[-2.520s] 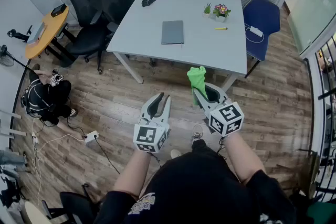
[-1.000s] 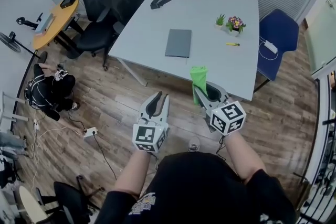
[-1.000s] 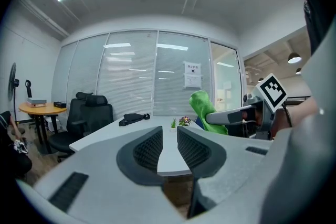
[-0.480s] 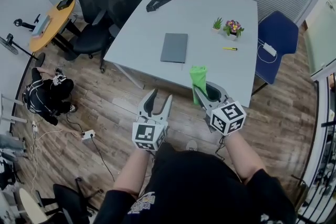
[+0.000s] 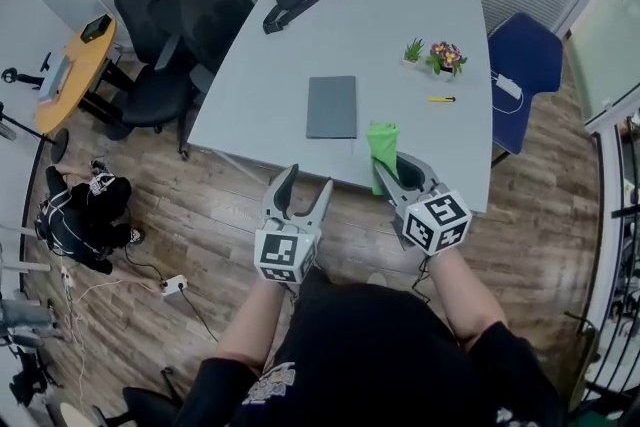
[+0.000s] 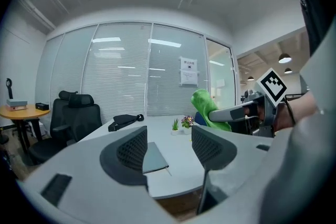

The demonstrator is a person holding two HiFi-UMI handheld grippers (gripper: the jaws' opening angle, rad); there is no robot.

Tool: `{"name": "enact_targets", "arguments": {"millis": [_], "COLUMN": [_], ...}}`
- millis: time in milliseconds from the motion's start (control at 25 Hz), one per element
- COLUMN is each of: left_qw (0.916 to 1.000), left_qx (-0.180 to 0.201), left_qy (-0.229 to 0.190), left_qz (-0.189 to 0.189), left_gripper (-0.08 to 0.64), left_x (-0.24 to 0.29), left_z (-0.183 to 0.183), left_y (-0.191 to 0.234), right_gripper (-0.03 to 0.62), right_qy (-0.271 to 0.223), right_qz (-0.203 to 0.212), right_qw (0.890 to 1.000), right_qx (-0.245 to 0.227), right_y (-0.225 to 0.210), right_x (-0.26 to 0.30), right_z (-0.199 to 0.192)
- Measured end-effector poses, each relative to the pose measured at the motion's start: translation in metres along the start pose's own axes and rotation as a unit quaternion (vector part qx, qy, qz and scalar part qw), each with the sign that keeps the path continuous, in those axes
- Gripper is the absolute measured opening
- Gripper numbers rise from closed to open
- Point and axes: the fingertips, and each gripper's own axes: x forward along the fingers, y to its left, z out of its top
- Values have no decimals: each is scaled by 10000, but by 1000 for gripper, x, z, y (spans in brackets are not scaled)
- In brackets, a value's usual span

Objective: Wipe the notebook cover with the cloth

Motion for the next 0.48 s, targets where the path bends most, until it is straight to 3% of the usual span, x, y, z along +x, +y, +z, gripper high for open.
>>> {"name": "enact_targets", "arguments": {"millis": [480], "left_qw": [9950], "left_qx": [-103], "left_qy": [282], "left_qz": [-952], "left_gripper": [252], "left_x": [77], "left_z": [-8], "left_y": [98], "right_gripper": [112], "right_qy": [60], "right_qz": [-1018], "right_qw": [9946], "right_qx": [184], "right_y": [-20], "right_x": [93], "right_z": [17]}}
